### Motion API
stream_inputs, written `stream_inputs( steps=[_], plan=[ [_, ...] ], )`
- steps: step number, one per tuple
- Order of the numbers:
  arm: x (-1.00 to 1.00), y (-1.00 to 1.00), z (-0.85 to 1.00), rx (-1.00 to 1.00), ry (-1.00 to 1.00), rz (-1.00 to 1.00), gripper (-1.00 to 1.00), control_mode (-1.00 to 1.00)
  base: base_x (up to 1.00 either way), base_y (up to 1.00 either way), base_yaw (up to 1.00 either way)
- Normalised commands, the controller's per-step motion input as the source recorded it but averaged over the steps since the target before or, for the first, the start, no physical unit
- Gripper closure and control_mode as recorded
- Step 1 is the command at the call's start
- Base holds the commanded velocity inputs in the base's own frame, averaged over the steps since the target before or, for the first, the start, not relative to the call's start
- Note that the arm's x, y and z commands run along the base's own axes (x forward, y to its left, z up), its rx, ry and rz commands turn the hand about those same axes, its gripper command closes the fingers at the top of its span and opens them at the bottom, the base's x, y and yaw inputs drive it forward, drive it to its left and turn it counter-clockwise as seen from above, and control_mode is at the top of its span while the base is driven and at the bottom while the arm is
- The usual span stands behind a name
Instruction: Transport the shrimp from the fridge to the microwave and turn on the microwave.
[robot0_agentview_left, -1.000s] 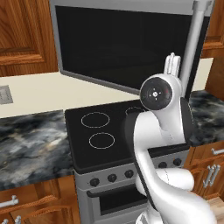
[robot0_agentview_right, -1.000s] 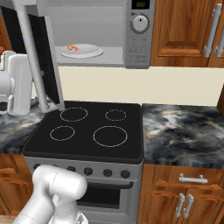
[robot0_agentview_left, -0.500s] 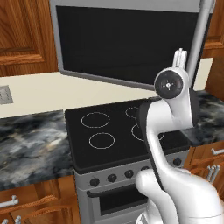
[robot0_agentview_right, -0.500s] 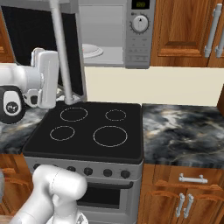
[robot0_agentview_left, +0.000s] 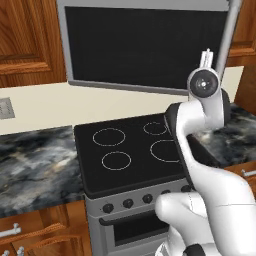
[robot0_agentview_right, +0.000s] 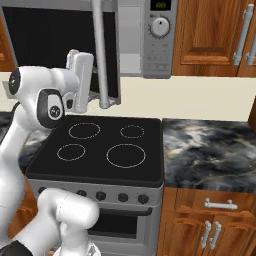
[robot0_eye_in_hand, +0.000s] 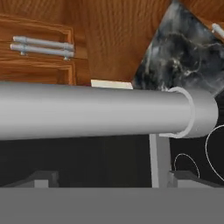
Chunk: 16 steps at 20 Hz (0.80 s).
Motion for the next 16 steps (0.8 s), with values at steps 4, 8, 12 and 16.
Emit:
stream_inputs(
  steps=[4, 8, 12, 16],
  plan=[
    [0.7, -0.24, 0.0, 0.08, 0.0, 0.23, -1.0, -1.0, 0.0, 0.0, 0.0],
    [0.72, -0.2, -0.01, 0.07, 0.02, 0.26, -1.0, -1.0, 0.0, 0.0, 0.0],
    [0.7, -0.06, 0.0, 0.04, 0.01, 0.27, -1.0, -1.0, 0.0, 0.0, 0.0],
    [0.56, 0.0, 0.0, 0.0, 0.0, 0.28, -1.0, -1.0, 0.0, 0.0, 0.0]
  ],
)
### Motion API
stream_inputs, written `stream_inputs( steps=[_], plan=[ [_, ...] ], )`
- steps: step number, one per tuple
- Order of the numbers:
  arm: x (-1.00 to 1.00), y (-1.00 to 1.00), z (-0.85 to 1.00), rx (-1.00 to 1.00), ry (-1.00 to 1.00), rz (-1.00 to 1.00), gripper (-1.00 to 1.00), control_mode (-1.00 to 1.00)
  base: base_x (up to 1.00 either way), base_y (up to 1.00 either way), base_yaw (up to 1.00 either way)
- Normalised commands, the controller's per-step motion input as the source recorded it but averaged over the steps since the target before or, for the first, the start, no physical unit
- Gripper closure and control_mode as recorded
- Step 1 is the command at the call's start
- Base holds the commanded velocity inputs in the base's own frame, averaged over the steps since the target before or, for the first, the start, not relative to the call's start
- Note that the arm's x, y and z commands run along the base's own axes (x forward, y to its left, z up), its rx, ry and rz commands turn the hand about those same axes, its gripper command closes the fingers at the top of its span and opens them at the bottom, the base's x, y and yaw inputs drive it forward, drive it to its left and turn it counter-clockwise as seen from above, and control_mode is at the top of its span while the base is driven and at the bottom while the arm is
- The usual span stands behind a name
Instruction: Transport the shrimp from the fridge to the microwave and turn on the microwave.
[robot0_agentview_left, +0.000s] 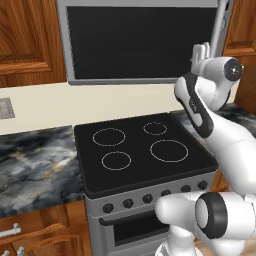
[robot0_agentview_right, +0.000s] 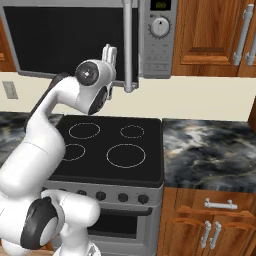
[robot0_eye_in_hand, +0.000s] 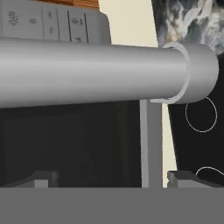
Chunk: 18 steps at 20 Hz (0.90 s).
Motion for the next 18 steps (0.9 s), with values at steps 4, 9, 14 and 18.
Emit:
stream_inputs(
  steps=[4, 9, 14, 18],
  plan=[
    [0.53, 0.01, 0.03, 0.0, 0.0, 0.26, -1.0, -1.0, 0.0, 0.0, 0.0],
    [0.47, 0.09, 0.03, -0.01, 0.0, 0.23, -1.0, -1.0, 0.0, 0.0, 0.0],
    [0.39, 0.15, 0.11, -0.1, 0.0, 0.13, -1.0, -1.0, 0.0, 0.0, 0.0],
    [0.38, 0.16, 0.12, -0.13, 0.0, 0.06, -1.0, -1.0, 0.0, 0.0, 0.0]
  ],
)
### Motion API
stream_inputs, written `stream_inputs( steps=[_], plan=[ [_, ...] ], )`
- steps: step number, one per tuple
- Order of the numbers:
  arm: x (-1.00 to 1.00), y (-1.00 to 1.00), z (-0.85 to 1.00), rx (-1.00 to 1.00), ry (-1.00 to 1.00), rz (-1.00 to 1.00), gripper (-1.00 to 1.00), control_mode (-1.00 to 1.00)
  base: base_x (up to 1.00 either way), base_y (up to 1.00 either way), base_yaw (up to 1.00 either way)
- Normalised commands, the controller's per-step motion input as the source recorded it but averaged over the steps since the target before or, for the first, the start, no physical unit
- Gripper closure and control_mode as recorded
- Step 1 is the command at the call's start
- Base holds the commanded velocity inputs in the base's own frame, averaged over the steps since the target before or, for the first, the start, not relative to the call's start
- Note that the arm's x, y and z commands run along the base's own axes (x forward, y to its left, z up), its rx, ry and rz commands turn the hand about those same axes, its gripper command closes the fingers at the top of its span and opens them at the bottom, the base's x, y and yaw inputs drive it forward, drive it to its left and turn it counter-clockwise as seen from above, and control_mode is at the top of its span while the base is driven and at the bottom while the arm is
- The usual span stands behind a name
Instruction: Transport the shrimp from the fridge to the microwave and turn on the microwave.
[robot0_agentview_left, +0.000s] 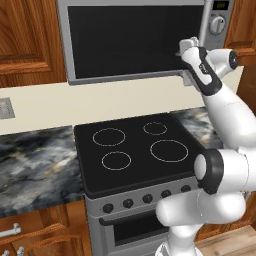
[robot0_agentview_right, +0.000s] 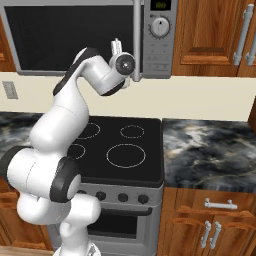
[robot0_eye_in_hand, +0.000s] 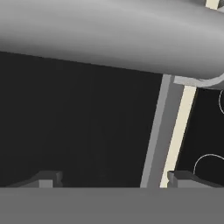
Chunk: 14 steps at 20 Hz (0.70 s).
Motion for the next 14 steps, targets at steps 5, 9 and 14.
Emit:
stream_inputs(
  steps=[5, 9, 14],
  plan=[
    [0.33, 0.12, 0.07, -0.15, 0.0, 0.02, -1.0, -1.0, 0.0, 0.0, 0.0],
    [0.21, 0.13, 0.0, -0.19, 0.0, 0.0, -1.0, -1.0, 0.0, 0.0, 0.0],
    [0.1, 0.14, -0.01, -0.18, 0.0, 0.0, -1.0, -1.0, 0.0, 0.0, 0.0]
  ],
)
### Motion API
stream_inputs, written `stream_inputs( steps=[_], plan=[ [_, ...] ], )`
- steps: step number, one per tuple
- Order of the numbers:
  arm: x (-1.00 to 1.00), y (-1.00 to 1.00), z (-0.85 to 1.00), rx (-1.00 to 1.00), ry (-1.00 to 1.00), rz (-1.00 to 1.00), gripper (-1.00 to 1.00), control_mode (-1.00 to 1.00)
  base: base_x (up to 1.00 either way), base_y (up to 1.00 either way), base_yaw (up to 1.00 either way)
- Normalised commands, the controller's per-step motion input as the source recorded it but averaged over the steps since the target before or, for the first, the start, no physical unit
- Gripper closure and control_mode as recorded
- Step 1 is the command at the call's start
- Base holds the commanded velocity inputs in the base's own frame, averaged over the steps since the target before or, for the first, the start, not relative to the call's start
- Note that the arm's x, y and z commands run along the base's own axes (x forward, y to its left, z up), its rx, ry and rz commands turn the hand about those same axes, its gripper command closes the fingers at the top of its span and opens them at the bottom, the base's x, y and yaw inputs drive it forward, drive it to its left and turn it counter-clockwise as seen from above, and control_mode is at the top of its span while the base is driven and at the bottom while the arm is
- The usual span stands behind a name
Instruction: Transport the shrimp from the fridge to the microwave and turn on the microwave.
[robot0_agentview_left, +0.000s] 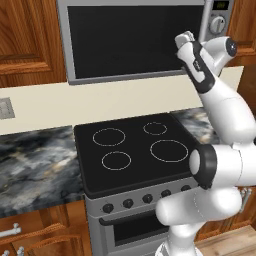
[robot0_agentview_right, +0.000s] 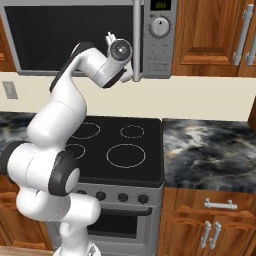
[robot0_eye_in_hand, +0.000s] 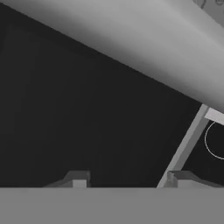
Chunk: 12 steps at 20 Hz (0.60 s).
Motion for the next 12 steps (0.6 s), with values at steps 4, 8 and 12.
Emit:
stream_inputs(
  steps=[4, 8, 12],
  plan=[
    [-0.03, 0.1, -0.01, -0.11, 0.0, 0.0, -1.0, -1.0, 0.0, 0.0, 0.0],
    [-0.2, 0.01, 0.09, -0.01, 0.0, 0.0, -1.0, -1.0, 0.0, 0.0, 0.0],
    [-0.44, 0.0, 0.12, 0.0, 0.0, 0.0, -1.0, -1.0, 0.0, 0.0, 0.0]
  ],
)
